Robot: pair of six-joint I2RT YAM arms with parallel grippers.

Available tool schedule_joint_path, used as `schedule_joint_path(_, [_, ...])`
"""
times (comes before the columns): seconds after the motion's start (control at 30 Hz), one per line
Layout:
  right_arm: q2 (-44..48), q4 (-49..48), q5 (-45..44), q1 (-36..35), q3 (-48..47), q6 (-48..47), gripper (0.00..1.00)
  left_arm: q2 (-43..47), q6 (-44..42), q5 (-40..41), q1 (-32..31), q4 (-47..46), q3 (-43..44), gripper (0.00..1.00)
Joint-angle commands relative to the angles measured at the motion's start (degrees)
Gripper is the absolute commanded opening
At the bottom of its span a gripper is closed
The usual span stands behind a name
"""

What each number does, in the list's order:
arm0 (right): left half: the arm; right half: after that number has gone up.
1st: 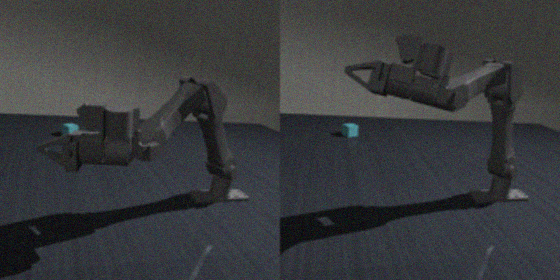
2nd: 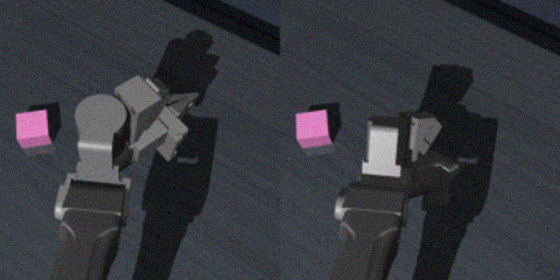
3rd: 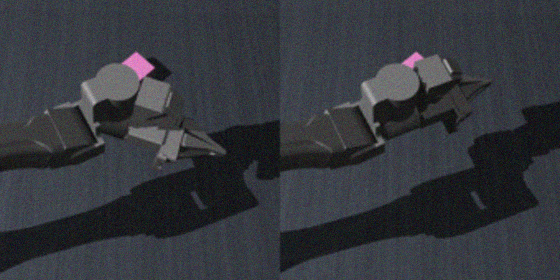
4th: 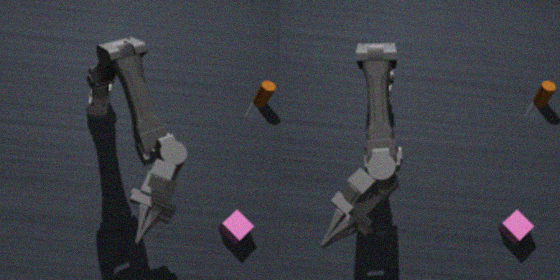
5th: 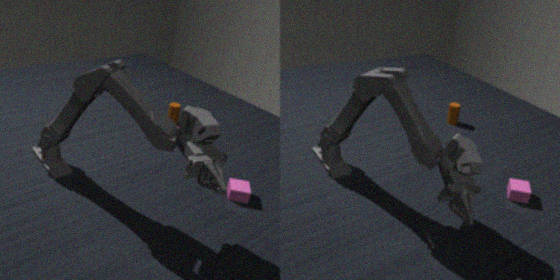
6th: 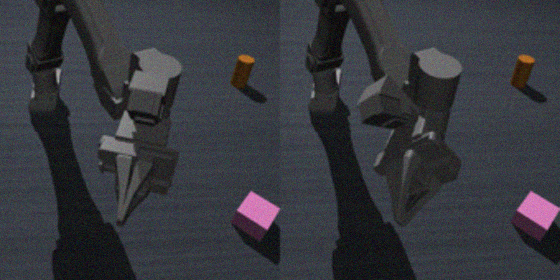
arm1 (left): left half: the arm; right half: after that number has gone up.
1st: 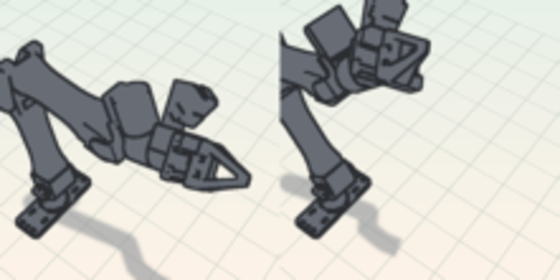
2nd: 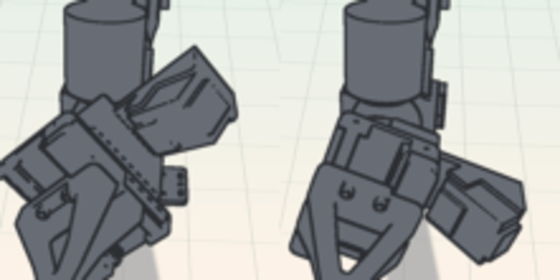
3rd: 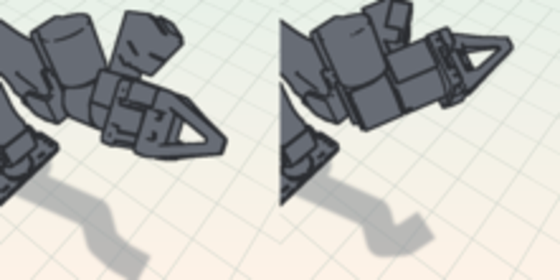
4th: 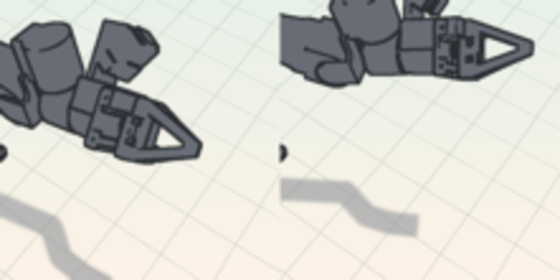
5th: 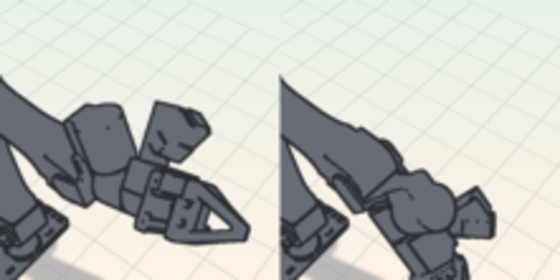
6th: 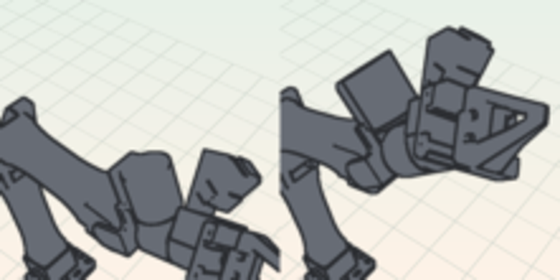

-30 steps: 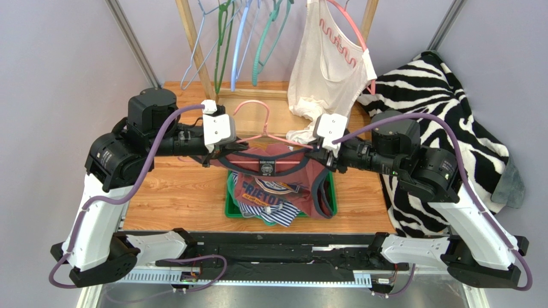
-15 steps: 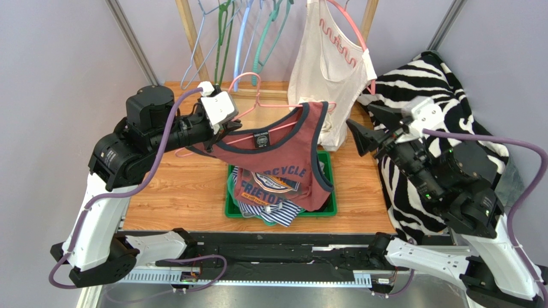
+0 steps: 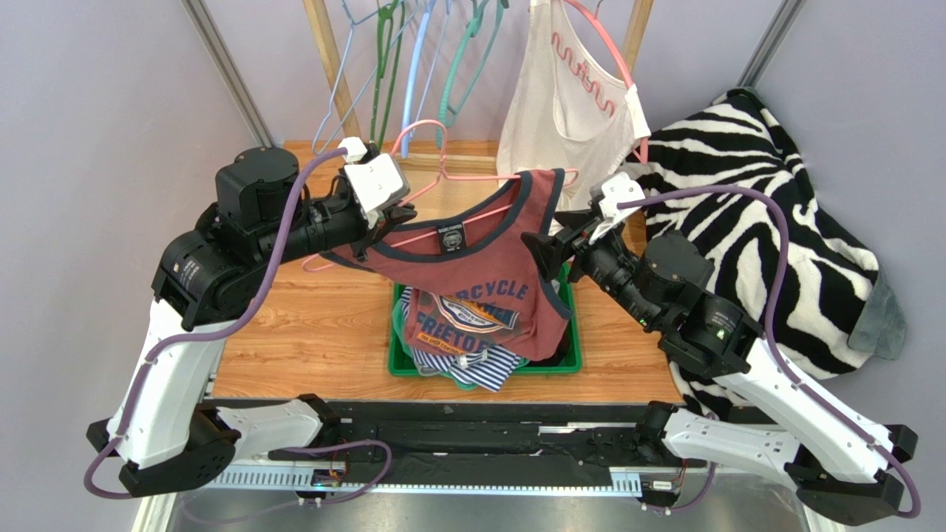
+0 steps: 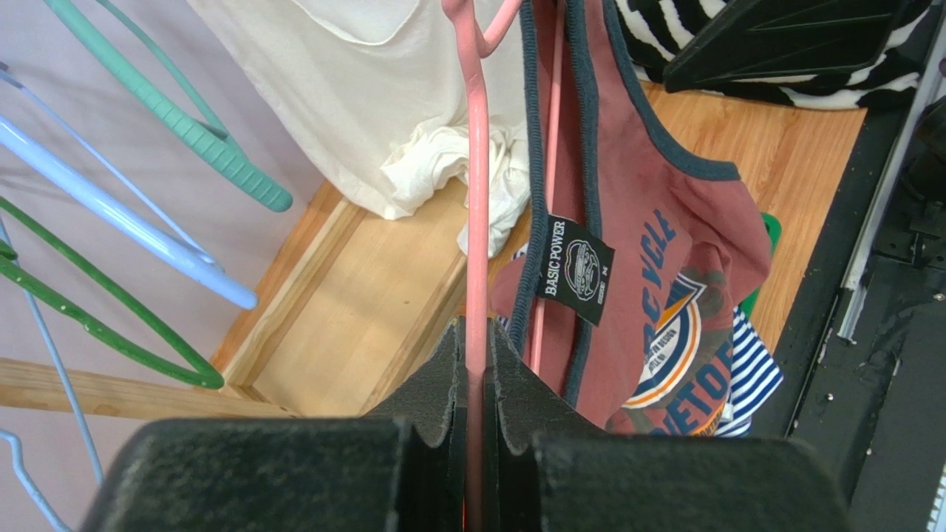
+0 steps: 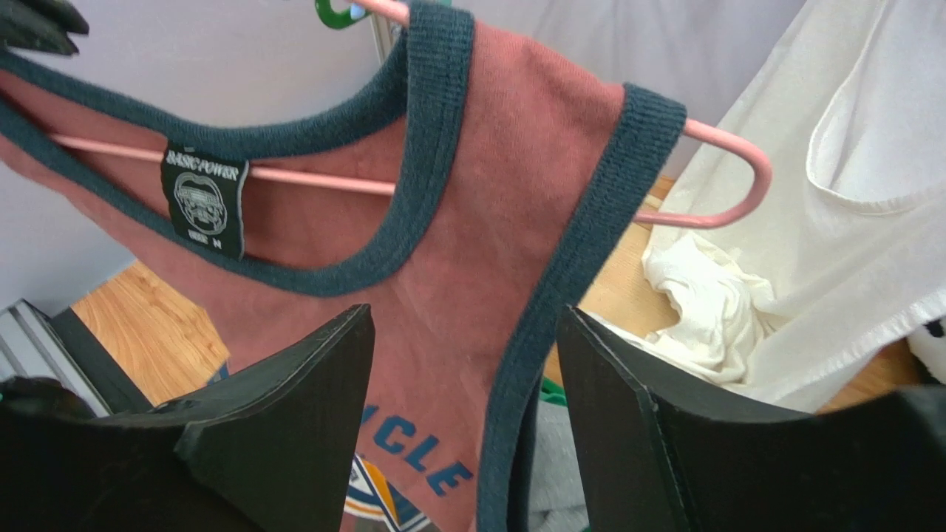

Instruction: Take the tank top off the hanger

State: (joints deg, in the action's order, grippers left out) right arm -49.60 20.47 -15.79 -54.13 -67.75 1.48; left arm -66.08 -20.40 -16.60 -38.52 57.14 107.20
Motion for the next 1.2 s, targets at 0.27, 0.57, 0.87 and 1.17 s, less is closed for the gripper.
schedule_joint_path(0.27, [-4.18, -11.68, 2.25, 2.45, -2.3, 7.4, 0.5, 2.01, 0.45, -0.54, 0.38, -2.92, 1.43, 0.0])
schedule_joint_path(0.57, [-2.52, -7.99, -0.11, 2.54, -1.52, 8.54, 0.57, 2.71, 0.01, -0.45, 0.29, -2.83, 1.44, 0.0])
schedule_joint_path(0.87, [-0.05, -7.02, -0.21, 4.03, 1.92, 10.65, 0.66, 2.63, 0.28, -1.33, 0.38, -2.65, 1.7, 0.0])
schedule_joint_path(1.17, [-3.39, -8.51, 4.36, 4.38, -1.69, 12.23, 0.41, 2.89, -0.07, -1.06, 0.38, -2.57, 1.79, 0.0])
